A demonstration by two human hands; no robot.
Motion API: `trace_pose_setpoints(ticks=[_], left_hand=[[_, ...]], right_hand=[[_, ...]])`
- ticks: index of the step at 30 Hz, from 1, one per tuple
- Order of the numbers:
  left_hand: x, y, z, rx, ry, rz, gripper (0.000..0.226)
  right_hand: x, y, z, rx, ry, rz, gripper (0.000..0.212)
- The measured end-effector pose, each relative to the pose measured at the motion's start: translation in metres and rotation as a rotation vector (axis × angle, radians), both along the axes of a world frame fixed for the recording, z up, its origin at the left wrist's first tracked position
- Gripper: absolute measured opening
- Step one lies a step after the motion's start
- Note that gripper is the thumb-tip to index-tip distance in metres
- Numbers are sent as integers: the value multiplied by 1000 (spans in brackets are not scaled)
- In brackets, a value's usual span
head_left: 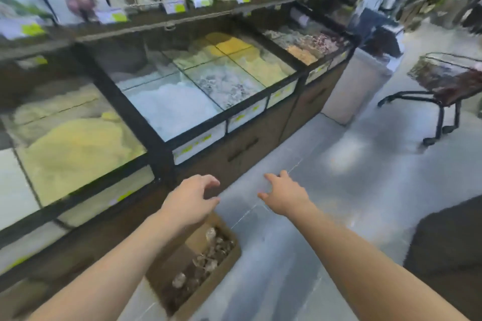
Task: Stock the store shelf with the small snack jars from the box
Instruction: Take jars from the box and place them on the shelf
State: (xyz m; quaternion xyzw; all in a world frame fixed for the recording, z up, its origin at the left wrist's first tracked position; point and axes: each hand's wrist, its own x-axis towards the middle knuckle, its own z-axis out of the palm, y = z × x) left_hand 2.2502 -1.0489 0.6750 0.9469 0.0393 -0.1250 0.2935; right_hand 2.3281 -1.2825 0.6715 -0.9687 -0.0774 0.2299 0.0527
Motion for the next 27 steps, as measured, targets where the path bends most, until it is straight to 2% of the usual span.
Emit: trace_pose_setpoints(ticks=[5,9,14,16,18,21,24,27], left_hand=[[-7,39,-76,-49,179,209,39],[-13,39,-146,-128,318,392,38],[-27,29,-247,-175,487,646,37],[-36,23,-321,-148,536,728,38],[-45,22,-355,-137,533,757,41],[-64,16,-466,-101,594,806,39],[-74,8,-555,-97,594,808,35],[-76,1,-624,-140,536,874,31]], right_hand=[[14,59,-76,-56,152,194,50],[24,87,-142,-132,286,389,46],[47,105,-234,-143,371,502,36],[60,110,-309,-173,424,546,44],[70,107,-344,-181,439,542,50],[72,96,-459,-175,450,569,53],[66,88,-557,-285,453,717,56],[59,87,-634,-306,435,877,57]])
